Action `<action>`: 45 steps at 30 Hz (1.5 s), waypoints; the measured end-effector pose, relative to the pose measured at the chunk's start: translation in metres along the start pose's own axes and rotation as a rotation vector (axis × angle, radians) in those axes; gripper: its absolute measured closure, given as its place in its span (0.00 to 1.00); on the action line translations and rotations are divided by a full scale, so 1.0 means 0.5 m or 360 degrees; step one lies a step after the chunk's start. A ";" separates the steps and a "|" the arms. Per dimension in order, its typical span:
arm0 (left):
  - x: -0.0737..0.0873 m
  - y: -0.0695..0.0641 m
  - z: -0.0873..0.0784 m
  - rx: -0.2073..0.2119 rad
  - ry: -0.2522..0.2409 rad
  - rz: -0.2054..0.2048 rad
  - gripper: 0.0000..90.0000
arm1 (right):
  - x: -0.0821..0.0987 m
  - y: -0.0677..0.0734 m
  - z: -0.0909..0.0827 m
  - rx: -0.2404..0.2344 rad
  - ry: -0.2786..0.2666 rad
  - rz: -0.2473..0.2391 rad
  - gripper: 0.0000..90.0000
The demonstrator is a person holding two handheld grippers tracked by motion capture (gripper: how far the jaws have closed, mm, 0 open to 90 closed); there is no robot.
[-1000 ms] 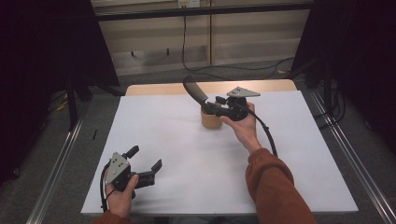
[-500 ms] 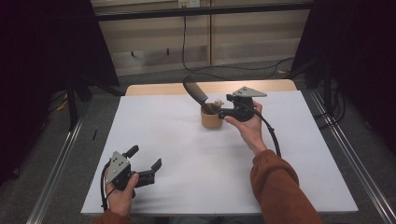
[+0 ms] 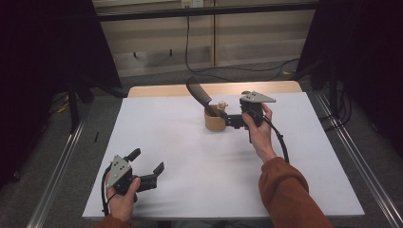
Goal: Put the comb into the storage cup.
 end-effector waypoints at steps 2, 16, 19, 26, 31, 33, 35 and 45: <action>-0.001 -0.001 0.000 -0.0001 -0.0003 0.0002 0.02 | 0.002 -0.002 -0.006 0.0018 -0.0012 -0.0013 0.03; -0.001 -0.004 -0.002 -0.0010 -0.0001 0.0014 0.02 | 0.023 -0.009 -0.057 0.0085 -0.0114 -0.0061 0.01; -0.001 -0.005 -0.003 -0.0010 -0.0004 0.0013 0.02 | 0.026 -0.007 -0.071 0.0094 -0.0126 -0.0095 0.01; -0.001 -0.006 -0.003 -0.0008 -0.0013 0.0006 0.02 | 0.037 -0.010 -0.098 0.0132 -0.0178 -0.0122 0.00; 0.000 -0.004 -0.004 -0.0014 -0.0010 0.0006 0.02 | 0.051 -0.011 -0.111 0.0125 -0.0171 -0.0120 0.00; -0.001 -0.004 -0.004 -0.0014 -0.0009 0.0007 0.02 | 0.055 -0.012 -0.116 0.0129 -0.0180 -0.0125 0.00; 0.000 -0.005 -0.005 -0.0016 -0.0010 -0.0001 0.02 | 0.059 -0.011 -0.121 0.0139 -0.0174 -0.0113 0.00; -0.001 -0.005 -0.007 -0.0016 -0.0018 0.0004 0.02 | 0.074 -0.002 -0.146 0.0119 -0.0196 -0.0102 0.00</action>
Point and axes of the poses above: each handheld gripper's, and its own axes: z roughly forward along the jaws, x roughly out of its underside, y roughly to its left, the point moved 1 cm from there along z, roughly forward along the jaws, and after that the axes turned 3 degrees about x, right-handed, at the moved point
